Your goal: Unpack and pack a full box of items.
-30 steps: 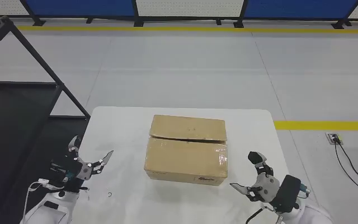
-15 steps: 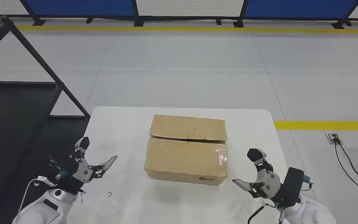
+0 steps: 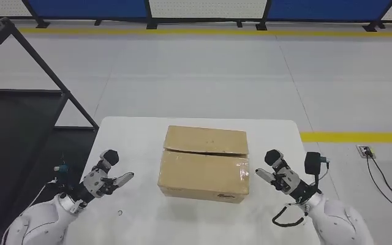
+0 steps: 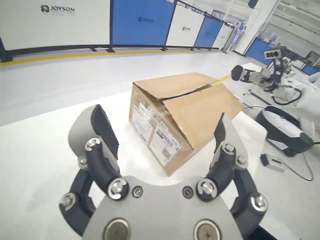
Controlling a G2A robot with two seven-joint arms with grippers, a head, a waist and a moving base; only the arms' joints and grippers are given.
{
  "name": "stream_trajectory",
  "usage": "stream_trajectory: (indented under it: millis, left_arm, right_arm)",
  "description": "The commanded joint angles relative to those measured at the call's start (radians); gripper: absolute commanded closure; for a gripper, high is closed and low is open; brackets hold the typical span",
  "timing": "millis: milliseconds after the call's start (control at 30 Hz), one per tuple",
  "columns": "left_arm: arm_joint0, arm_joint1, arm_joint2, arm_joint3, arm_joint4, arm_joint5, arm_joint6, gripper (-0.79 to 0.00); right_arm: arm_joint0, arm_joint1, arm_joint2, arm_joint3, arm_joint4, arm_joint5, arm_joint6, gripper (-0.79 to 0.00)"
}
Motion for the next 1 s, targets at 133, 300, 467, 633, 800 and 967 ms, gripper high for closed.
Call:
stream_trajectory:
  millis: [133,300,467,633,800,967]
  left_arm:
    - [0.001,0.000,0.000,-0.001,0.018,0.001,0.024,-0.785]
    - [0.005,0.000,0.030,-0.001,-0.033,0.046,0.023,-0.785]
    - [-0.001,0.015,0.036,0.001,-0.196,0.065,-0.081,-0.785]
    - [0.002,0.023,0.027,0.003,-0.244,0.077,-0.130,-0.785]
    - [0.002,0.023,0.027,0.003,-0.244,0.077,-0.130,-0.785]
    - [0.002,0.023,0.027,0.003,-0.244,0.077,-0.130,-0.785]
  right_arm:
    - [-0.001,0.000,0.000,0.000,-0.003,-0.002,-0.004,-0.785]
    - [0.022,-0.004,-0.039,0.034,0.089,0.040,0.047,-0.785]
    - [0.094,0.000,-0.071,0.103,0.232,0.084,0.211,-0.785]
    - [0.146,0.005,-0.085,0.155,0.340,0.084,0.328,-0.785]
    - [0.173,0.008,-0.101,0.184,0.415,0.057,0.406,-0.785]
    - [0.189,0.013,-0.117,0.199,0.521,-0.006,0.493,-0.785]
